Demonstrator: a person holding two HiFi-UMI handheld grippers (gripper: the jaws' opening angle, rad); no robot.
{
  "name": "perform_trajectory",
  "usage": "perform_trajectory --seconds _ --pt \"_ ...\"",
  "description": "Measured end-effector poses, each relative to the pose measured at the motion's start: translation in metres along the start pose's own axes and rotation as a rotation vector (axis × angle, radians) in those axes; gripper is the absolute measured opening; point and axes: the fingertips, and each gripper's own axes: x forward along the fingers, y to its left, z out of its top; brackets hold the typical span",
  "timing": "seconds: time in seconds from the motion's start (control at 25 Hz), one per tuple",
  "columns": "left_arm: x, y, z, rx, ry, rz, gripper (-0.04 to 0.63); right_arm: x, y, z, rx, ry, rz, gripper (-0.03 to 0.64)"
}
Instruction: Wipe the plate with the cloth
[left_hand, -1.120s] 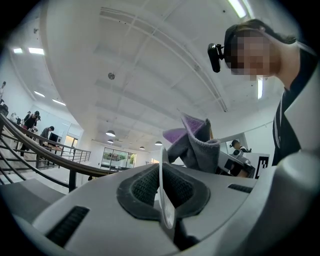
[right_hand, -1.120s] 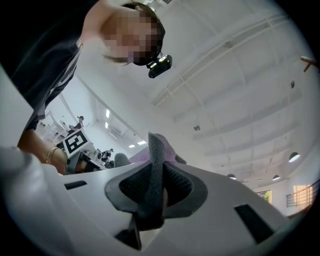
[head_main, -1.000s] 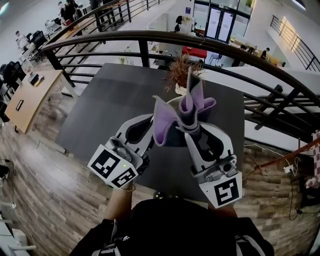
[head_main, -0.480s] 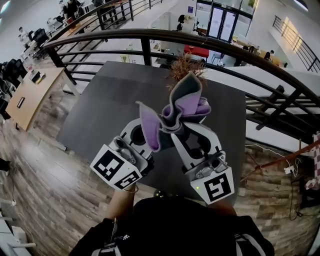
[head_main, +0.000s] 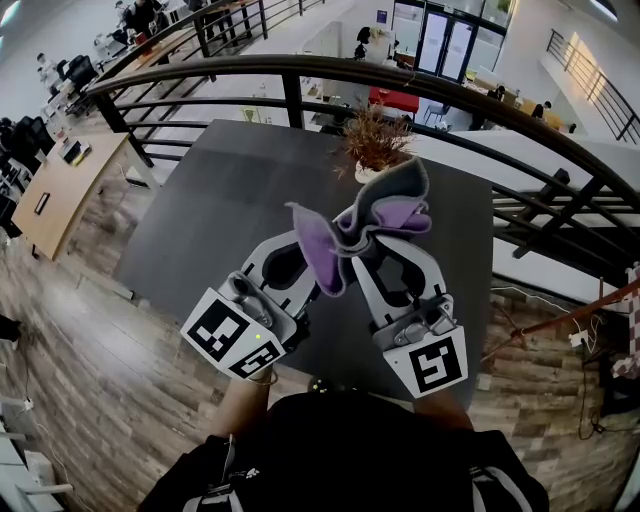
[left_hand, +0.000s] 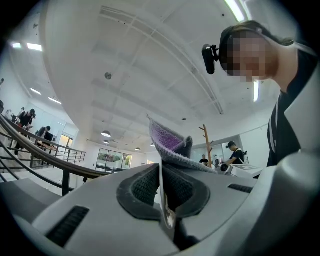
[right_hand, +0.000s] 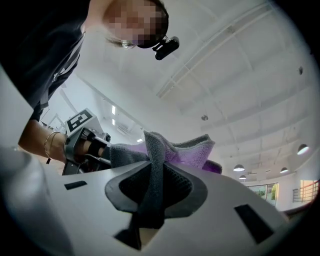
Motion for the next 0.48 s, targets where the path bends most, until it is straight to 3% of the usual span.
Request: perform_trajectory --seconds 0.48 --pt "-0.004 0.002 0.001 0.018 0.009 -0.004 0.017 -0.005 -0.015 -0.008 -0.025 0.031 -0.05 0.072"
